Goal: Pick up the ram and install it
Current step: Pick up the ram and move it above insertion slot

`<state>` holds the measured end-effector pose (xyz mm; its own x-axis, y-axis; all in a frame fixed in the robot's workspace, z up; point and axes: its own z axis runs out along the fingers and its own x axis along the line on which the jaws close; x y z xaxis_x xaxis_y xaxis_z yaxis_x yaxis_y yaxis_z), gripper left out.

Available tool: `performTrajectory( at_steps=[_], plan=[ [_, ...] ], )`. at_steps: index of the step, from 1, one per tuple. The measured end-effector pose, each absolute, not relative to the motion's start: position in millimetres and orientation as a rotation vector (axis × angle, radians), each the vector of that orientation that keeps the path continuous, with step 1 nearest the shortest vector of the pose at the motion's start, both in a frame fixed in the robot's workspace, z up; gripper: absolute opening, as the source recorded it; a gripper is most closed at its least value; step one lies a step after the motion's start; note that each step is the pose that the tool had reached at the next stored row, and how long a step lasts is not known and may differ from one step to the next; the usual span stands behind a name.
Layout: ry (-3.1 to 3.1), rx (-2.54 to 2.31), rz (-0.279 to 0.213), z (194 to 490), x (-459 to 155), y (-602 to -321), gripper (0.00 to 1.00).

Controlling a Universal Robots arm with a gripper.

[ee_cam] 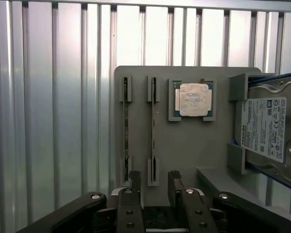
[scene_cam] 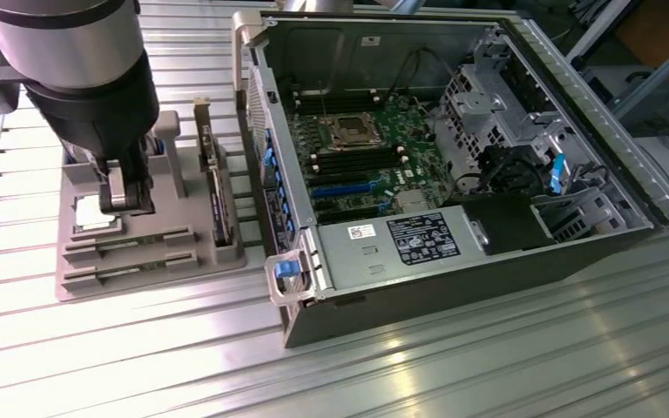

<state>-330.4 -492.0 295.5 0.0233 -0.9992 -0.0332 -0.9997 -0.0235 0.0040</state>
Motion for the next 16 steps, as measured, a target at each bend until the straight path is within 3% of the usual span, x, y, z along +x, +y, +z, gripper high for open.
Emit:
performTrajectory(
  at_steps=[16],
  plan=[
    [2.15,-2.263,0.042,238,-354,-517,0.36]
  ],
)
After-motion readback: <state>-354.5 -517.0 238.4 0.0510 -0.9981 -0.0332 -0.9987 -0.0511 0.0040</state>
